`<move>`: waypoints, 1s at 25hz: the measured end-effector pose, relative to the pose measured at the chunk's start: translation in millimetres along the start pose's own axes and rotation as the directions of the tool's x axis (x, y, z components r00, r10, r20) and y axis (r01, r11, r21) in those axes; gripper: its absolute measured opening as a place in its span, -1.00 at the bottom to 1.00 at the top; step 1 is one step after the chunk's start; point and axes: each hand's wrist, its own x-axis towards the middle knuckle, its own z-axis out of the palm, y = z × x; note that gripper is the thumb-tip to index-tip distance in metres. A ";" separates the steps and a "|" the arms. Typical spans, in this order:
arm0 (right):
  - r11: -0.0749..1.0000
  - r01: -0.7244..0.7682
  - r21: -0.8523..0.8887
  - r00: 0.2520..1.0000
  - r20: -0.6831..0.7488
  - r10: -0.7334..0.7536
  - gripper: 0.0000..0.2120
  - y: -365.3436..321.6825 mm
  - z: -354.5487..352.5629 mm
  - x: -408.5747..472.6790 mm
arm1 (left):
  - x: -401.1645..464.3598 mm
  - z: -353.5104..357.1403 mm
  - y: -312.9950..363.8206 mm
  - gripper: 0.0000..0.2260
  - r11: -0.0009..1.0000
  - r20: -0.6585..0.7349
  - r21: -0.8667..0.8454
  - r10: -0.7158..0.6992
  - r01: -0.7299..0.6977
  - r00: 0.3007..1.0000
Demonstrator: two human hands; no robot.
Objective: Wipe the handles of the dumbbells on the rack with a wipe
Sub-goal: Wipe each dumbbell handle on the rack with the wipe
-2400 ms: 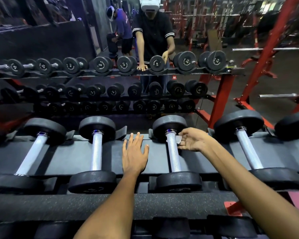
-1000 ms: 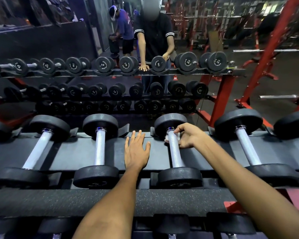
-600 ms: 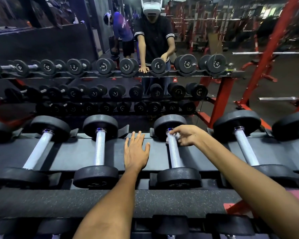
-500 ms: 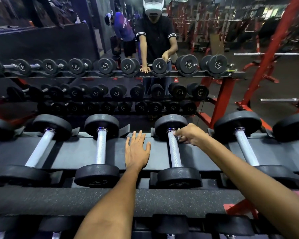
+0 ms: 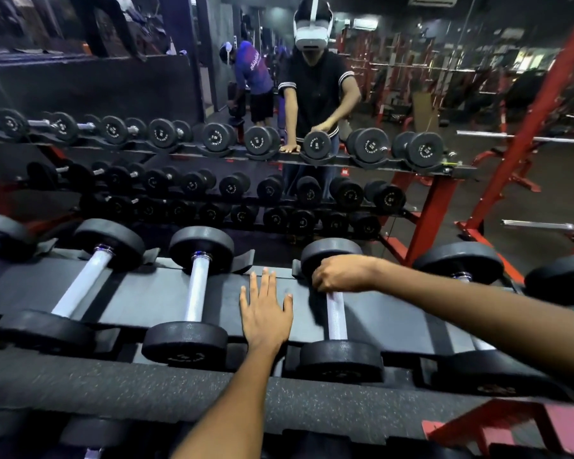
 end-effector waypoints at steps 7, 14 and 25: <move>0.961 0.029 -0.276 0.970 0.241 0.039 -0.76 -0.8 1.2 9.6 | 3.8 3.0 1.9 -0.43 1.000 0.003 -0.001 -0.016 0.016 1.000; 0.938 -0.065 -0.341 0.973 0.188 0.136 -0.86 -1.5 -2.6 -4.5 | 2.5 3.5 0.8 -0.43 1.000 0.009 -0.024 -0.015 0.015 1.000; 0.938 -0.342 0.056 0.934 -0.091 0.346 -0.83 -10.1 1.4 -25.4 | 1.2 1.7 0.7 -0.39 1.000 0.001 -0.027 -0.016 0.016 1.000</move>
